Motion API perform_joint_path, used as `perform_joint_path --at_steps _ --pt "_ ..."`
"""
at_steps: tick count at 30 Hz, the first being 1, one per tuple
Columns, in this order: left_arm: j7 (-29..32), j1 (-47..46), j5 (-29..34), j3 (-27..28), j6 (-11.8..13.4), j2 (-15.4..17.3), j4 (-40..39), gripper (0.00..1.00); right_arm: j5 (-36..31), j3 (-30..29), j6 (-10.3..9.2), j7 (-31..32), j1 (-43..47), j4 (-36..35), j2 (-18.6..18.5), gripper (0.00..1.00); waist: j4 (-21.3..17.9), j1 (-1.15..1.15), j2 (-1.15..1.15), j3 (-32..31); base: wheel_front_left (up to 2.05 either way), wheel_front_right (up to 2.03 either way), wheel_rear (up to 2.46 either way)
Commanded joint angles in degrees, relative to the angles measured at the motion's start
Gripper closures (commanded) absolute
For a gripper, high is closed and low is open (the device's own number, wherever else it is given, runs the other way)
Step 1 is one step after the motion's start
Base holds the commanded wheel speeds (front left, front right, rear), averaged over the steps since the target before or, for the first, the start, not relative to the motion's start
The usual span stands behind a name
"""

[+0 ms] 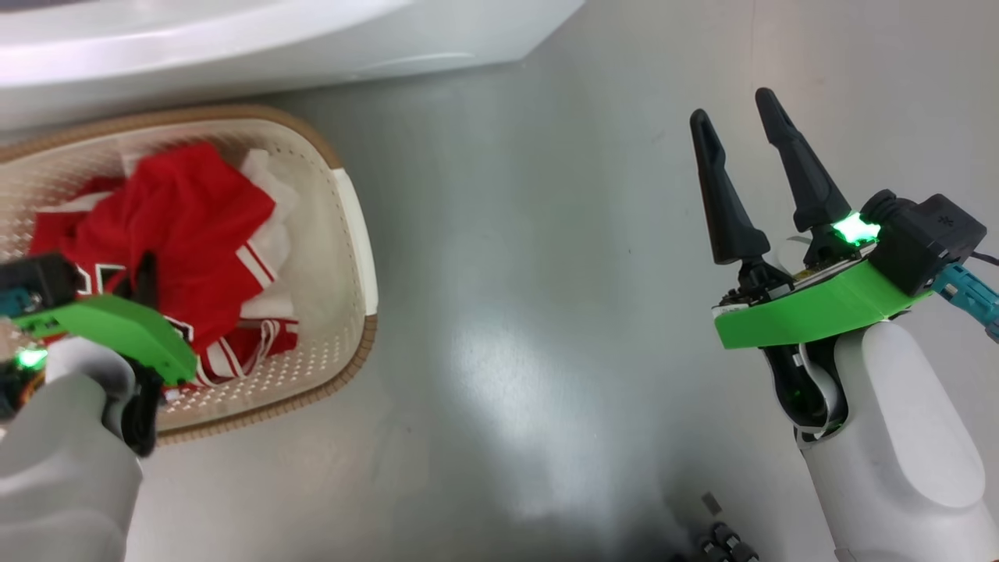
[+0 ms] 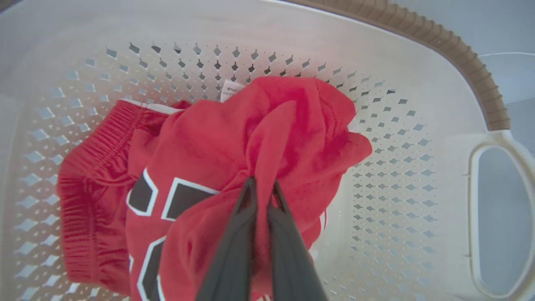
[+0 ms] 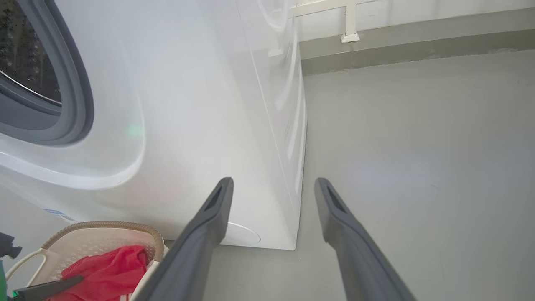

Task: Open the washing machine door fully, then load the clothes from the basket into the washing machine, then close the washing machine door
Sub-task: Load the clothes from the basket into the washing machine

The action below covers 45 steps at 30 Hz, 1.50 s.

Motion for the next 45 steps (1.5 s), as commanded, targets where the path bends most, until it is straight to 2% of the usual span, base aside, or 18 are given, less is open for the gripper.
perform_joint_path --at_steps 1,16,22,32,45 --pt "-1.12 2.57 -0.75 0.36 -0.18 2.36 -0.86 1.0 0.41 1.28 0.09 -0.26 2.16 -0.85 0.17 0.0 0.67 0.0 0.0 -1.77 0.0 0.0 0.0" --pt "-4.22 8.59 -3.01 -2.7 -0.18 3.32 -8.23 1.0 1.89 2.15 0.09 -0.26 4.73 1.45 -1.26 0.0 3.48 0.0 0.0 -11.21 0.0 0.0 0.0" --pt "-4.25 12.65 -0.68 1.57 -0.18 3.85 -13.43 1.0 2.43 2.49 0.09 -0.26 5.98 2.34 -1.56 0.0 4.15 0.0 0.0 -15.21 0.0 0.0 0.0" --pt "-4.26 20.86 6.93 9.49 -0.18 2.76 -23.22 1.0 3.42 2.69 0.09 -0.26 8.21 3.68 -2.29 0.0 5.11 0.0 0.0 -21.15 0.0 0.0 0.0" --pt "-4.27 30.81 14.21 17.32 -0.17 -0.26 -36.38 1.0 4.51 2.61 0.09 -0.26 11.05 4.56 -3.08 0.0 6.39 0.0 0.0 -27.53 0.0 0.0 0.0"
